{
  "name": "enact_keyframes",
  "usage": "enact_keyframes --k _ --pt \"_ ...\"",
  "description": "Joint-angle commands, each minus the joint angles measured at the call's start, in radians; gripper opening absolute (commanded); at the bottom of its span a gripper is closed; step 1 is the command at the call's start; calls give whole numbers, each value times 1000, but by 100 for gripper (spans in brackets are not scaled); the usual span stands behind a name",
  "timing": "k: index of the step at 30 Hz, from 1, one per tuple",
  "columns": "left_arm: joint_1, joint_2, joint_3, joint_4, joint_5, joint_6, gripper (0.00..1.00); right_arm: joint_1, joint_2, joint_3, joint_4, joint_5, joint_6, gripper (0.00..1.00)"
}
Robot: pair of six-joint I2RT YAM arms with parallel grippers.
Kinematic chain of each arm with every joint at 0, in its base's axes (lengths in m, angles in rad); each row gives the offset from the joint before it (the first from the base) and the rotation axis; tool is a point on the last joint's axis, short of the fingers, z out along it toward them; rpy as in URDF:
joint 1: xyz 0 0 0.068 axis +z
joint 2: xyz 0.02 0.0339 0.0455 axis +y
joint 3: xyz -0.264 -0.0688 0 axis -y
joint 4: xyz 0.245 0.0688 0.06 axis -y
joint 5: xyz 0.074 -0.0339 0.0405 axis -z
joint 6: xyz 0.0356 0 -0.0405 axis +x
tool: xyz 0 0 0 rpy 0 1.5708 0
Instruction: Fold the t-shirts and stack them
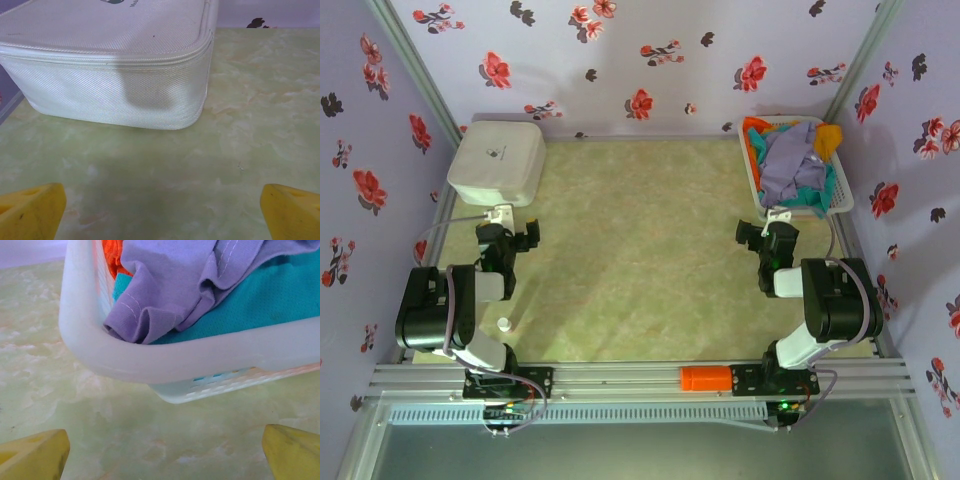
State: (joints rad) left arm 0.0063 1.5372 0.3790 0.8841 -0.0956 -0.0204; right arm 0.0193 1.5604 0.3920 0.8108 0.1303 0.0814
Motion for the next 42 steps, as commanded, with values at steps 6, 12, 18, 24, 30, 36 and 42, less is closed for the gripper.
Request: enact_keyframes --k 6,12,18,24,30,36,42 --pt "-72 -138 4 -100 -158 30 100 -7 -223 193 -504 84 59 99" --pt "-111 -319 129 -470 -204 -111 97 -5 -298 344 -806 119 177 99" --pt "-147 -399 279 -790 -201 -228 93 -9 -295 529 -1045 155 301 99" --pt "-199 -406 460 -1136 -170 -348 92 -28 -192 794 -1331 108 379 99" --pt "-265 -442 516 -1309 -101 -402 91 -114 -100 927 -1392 -22 449 98" --pt "-300 -491 484 -1406 -33 -432 89 -164 29 1052 -1441 -63 453 90" --pt "-321 -550 411 -1433 7 -464 88 -176 159 1109 -1369 -93 469 81"
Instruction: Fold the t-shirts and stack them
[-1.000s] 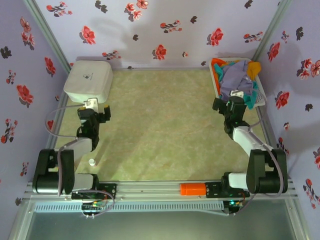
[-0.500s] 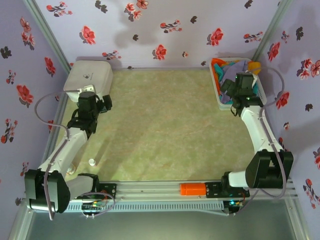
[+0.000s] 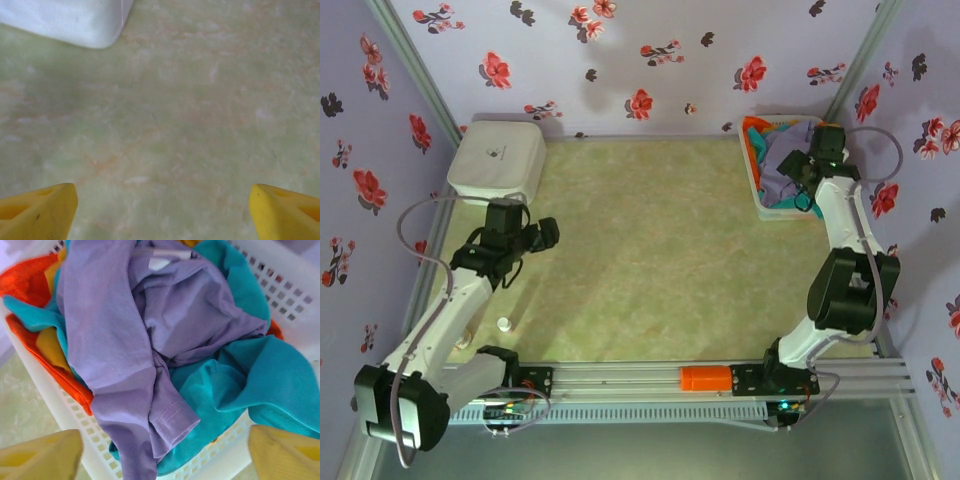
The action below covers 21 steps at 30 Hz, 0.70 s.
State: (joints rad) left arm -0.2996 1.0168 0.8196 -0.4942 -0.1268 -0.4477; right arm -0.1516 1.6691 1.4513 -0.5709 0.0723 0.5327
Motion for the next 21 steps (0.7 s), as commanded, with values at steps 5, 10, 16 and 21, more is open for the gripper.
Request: enact_keyframes --k 5,10,16,21 --pt "-34 -61 -79 -53 54 -52 88 -5 161 116 82 -33 23 77" --pt "-53 -85 -112 -49 67 -91 87 -5 291 233 63 -51 18 71" --pt "-73 -103 -140 -45 71 -115 86 -3 372 298 71 -53 5 66" --pt "-78 -104 -140 -52 71 -117 85 -2 401 331 57 -64 -18 49"
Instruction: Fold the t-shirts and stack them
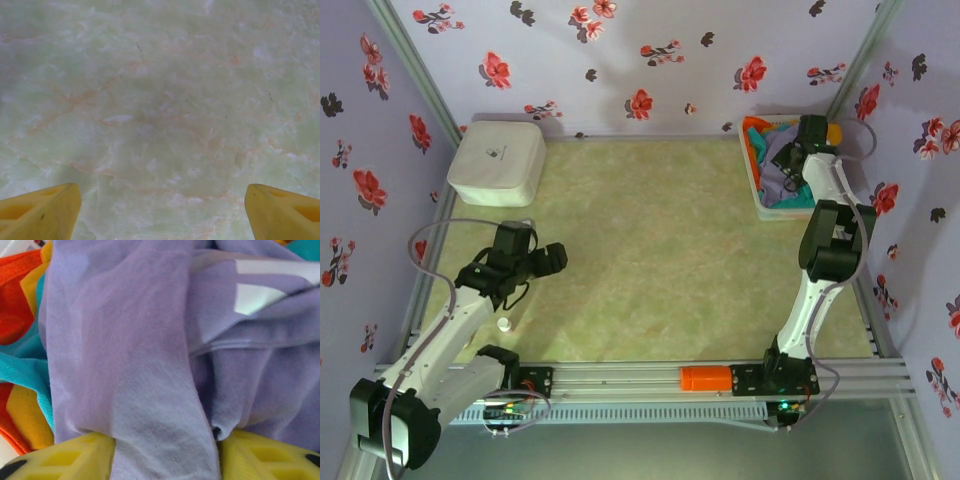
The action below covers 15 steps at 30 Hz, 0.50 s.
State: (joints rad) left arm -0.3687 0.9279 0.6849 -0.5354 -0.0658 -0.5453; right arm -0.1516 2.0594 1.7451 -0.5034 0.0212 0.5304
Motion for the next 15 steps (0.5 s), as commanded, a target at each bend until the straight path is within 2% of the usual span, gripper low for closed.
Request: enact_keyframes --k 1,5,7,9,15 --pt "-9 -15 -5 -11 11 -22 85 -2 6 36 -9 -14 -18 45" --pt "-13 -14 -4 -8 10 -27 84 1 -34 24 -3 -9 -20 12" --pt "-13 -14 -1 -10 10 -27 84 7 -69 23 -6 9 -22 4" --pt "-14 -14 2 -9 11 -25 84 15 -108 20 -12 35 -29 0" --pt "-13 -15 3 15 27 -29 84 43 -287 -70 24 81 -45 0"
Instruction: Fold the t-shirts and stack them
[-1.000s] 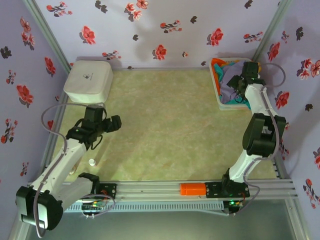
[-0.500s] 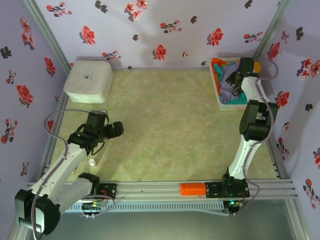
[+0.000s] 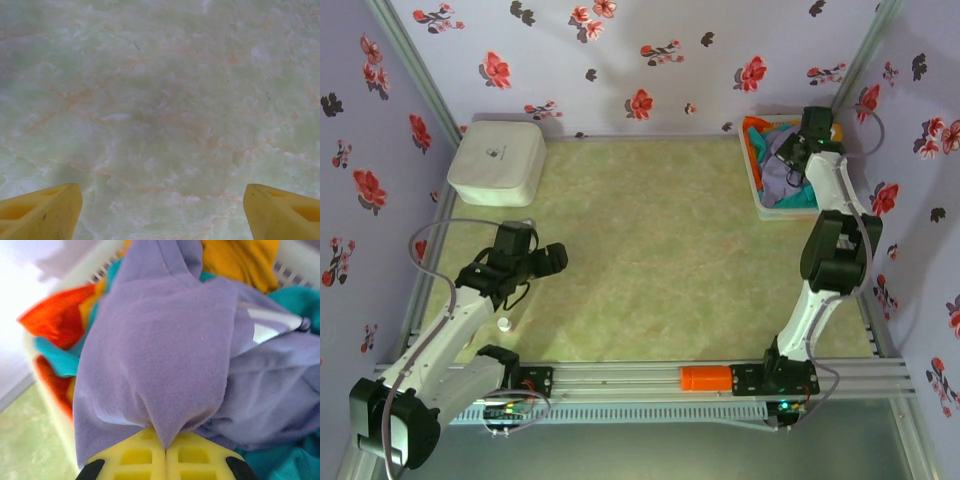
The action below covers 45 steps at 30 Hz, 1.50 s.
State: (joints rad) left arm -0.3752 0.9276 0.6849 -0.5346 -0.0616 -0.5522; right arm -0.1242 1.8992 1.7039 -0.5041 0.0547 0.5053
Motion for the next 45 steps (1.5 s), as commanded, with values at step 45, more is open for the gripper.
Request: enact_keyframes --k 45 --pt "-129 63 142 -117 -8 -184 63 1206 -619 -707 163 165 191 14"
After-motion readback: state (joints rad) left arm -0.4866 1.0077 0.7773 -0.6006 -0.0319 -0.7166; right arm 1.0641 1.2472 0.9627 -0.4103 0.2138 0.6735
